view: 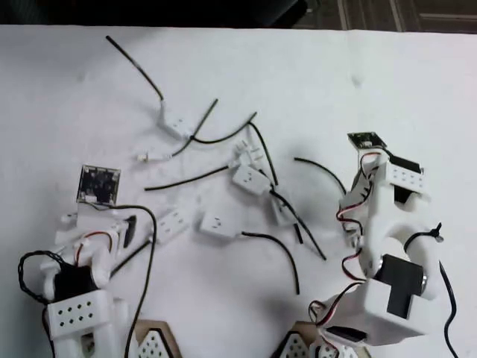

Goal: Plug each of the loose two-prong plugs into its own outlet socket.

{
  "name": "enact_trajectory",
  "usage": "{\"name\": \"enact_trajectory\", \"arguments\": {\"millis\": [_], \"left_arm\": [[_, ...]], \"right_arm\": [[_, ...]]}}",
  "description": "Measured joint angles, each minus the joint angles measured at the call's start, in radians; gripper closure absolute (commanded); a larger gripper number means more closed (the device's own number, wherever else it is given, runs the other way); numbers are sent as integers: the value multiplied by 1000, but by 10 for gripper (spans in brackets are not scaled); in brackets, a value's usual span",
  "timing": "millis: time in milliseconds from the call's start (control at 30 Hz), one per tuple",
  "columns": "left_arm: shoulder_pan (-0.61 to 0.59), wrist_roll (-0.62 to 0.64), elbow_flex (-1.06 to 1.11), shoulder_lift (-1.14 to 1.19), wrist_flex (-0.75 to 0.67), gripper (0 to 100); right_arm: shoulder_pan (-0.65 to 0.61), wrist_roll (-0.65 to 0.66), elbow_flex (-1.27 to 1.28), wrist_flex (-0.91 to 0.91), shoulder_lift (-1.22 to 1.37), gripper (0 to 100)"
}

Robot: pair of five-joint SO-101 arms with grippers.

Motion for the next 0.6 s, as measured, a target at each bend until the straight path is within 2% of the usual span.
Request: {"name": "enact_trajectory", "arguments": {"millis": [433,600], "left_arm": [[0,0,0,0,0,706],[0,0,0,0,0,706]], "right_arm": [[-63,5,-2,44,0,930],[-72,5,-2,68,0,981]]}}
